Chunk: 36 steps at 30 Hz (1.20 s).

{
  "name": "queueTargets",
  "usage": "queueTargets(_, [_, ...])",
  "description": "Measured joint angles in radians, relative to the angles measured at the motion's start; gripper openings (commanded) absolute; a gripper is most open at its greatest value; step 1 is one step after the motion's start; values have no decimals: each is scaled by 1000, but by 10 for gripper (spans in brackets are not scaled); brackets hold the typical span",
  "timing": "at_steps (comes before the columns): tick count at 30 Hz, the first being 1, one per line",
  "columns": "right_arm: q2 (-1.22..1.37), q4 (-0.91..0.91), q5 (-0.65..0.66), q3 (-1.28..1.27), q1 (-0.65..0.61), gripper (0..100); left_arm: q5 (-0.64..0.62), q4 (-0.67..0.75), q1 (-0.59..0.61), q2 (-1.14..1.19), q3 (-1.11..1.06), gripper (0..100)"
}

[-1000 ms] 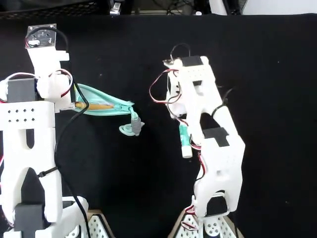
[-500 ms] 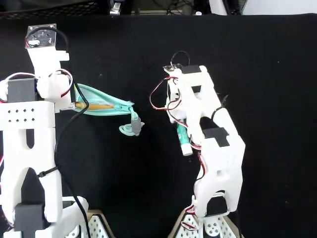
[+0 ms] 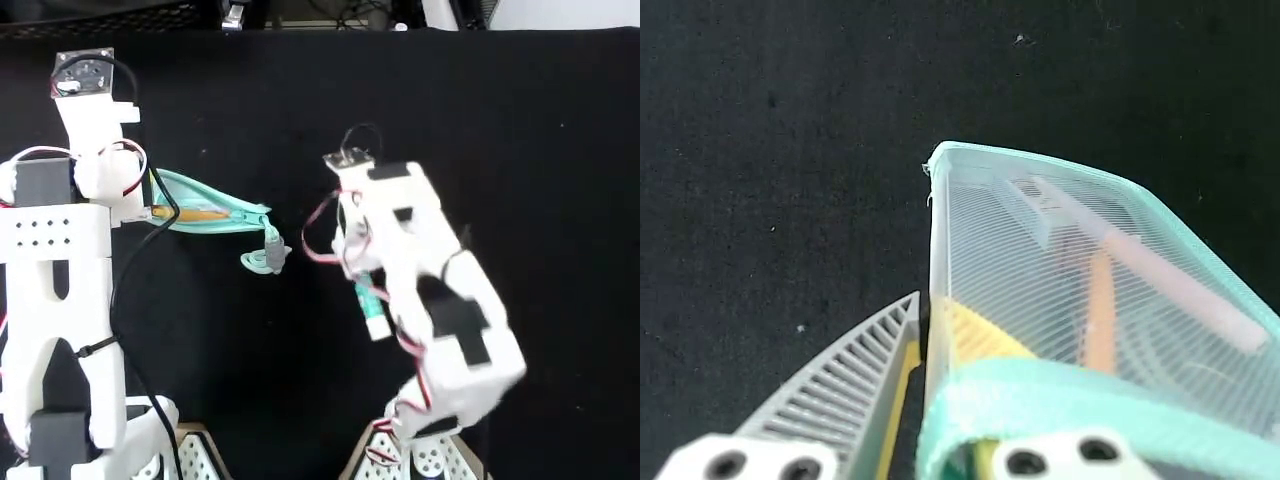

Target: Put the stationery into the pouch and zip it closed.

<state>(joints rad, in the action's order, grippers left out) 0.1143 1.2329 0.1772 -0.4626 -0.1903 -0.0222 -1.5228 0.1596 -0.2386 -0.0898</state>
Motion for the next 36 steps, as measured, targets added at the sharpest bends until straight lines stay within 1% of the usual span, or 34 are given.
queueTargets(3, [-104,-54,0,-132,3,103,0,0,0,0,0,30])
queueTargets(6, [-114,-40,0,-144,3,201,0,0,0,0,0,30])
queueTargets(8, [-114,-31,20,-144,2,230,0,0,0,0,0,30])
queueTargets(12, [-107,-31,55,-144,2,213,0,0,0,0,0,30])
queueTargets(16, [-87,-29,61,-124,-31,201,0,0,0,0,0,30])
queueTargets(20, [-38,-32,54,-92,-61,201,0,0,0,0,0,30])
queueTargets(24, [37,-86,18,-69,-61,194,0,0,0,0,0,30])
queueTargets(25, [49,-89,15,-61,-61,170,0,0,0,0,0,30])
queueTargets(28, [84,-92,15,-40,-58,5,0,0,0,0,0,30])
queueTargets(30, [91,-92,15,-23,-52,28,0,0,0,0,0,30])
queueTargets(31, [91,-92,14,-21,-52,11,0,0,0,0,0,30])
queueTargets(36, [58,-92,14,-34,-52,12,0,0,0,0,0,30])
